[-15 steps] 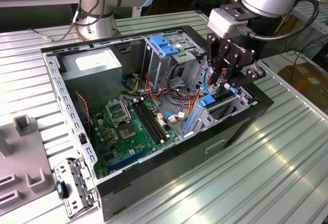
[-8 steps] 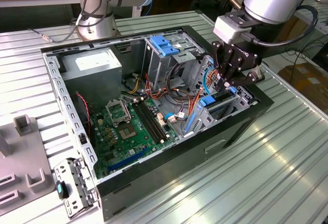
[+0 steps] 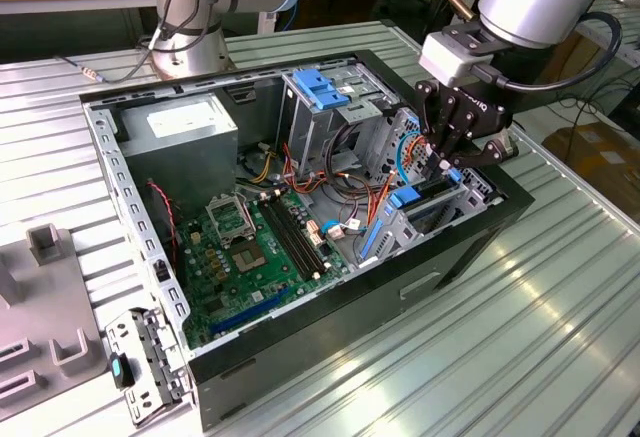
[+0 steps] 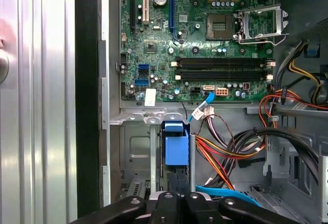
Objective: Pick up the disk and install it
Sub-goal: 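Insert the disk into the insertion slot, then insert the first disk wire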
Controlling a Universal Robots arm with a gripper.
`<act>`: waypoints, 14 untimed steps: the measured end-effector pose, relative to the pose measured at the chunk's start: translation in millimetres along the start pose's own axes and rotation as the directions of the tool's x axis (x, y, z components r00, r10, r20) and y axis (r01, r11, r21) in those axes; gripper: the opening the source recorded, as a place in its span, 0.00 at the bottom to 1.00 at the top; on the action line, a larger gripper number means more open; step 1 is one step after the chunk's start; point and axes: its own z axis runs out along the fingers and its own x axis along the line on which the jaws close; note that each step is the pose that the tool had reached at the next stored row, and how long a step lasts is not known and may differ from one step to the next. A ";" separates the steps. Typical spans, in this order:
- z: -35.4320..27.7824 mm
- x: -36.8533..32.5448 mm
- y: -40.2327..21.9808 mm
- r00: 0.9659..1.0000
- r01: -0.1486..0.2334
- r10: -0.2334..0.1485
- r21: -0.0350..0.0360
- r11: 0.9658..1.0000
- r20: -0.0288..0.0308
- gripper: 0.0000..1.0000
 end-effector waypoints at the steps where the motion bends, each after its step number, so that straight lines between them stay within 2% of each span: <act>1: 0.0 0.0 0.0 1.000 0.000 0.000 0.000 1.000 0.000 0.11; 6: 0.0 0.0 -0.1 1.000 0.000 0.000 0.000 1.000 0.000 0.11; 9: 0.1 0.0 -2.2 1.000 0.000 0.000 0.000 1.000 -0.001 0.11; 11: 0.1 0.0 -7.4 1.000 0.000 0.000 0.000 1.000 -0.002 0.11; 14: 0.2 -0.1 -18.6 1.000 0.000 0.000 0.000 1.000 -0.001 0.11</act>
